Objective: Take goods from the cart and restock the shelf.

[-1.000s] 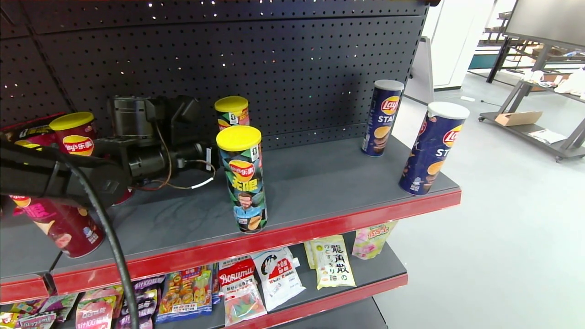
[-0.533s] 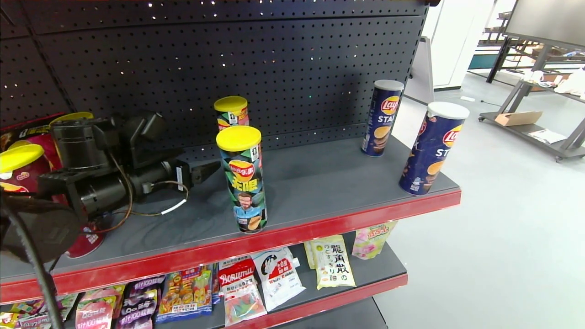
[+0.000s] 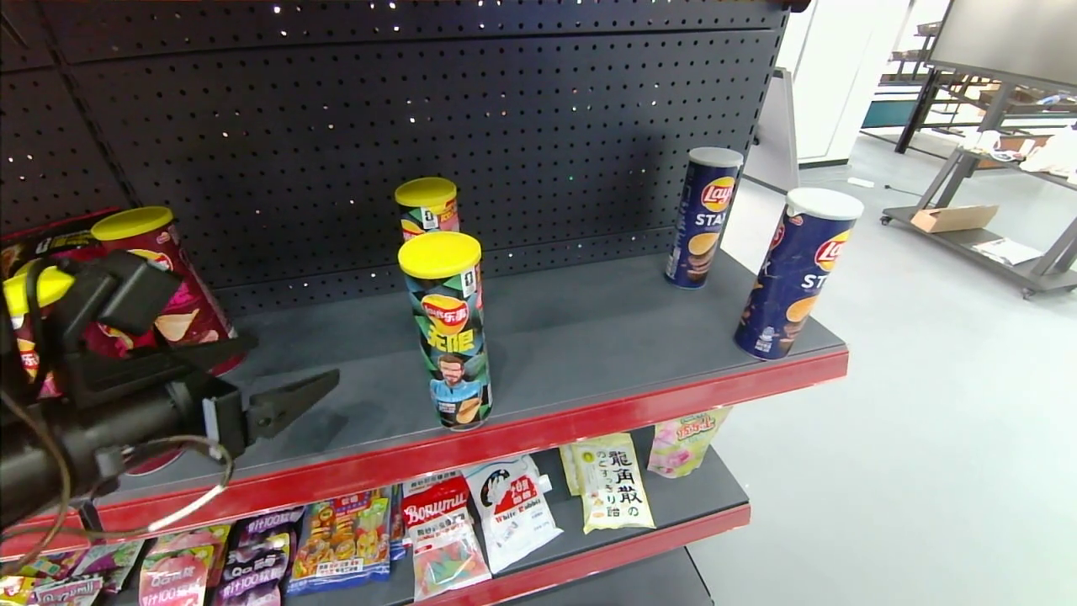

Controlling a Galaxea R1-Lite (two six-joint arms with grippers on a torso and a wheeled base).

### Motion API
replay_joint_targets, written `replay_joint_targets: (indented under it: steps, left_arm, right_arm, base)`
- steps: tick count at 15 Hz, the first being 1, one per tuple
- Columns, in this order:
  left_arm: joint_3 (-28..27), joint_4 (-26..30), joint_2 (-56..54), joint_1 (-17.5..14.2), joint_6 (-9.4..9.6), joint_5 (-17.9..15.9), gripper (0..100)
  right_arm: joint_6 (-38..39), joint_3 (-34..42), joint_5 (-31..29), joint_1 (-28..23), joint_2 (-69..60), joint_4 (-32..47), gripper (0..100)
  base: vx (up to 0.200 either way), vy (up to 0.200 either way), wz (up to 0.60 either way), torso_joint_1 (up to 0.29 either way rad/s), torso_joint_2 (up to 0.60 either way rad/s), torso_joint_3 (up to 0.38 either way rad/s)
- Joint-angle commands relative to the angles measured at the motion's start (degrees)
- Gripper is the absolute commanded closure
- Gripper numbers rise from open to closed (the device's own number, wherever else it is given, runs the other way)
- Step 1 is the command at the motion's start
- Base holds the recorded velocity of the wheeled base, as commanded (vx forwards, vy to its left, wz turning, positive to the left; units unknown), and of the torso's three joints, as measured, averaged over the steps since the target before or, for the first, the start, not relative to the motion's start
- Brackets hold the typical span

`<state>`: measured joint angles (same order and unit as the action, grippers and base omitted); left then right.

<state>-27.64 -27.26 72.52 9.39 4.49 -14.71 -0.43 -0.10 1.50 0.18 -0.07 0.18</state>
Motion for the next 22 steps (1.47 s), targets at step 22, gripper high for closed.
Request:
replay_joint_targets:
  steps: [22]
  left_arm:
    - [21.22,36.05,-66.90,-2.18,-7.30,14.80,0]
  right_arm:
    - [-2.65,-23.28,8.87,4.91,33.74,-0.01,0]
  base:
    - [0.000,0.000,0.16,-0.001,0.00,0.001]
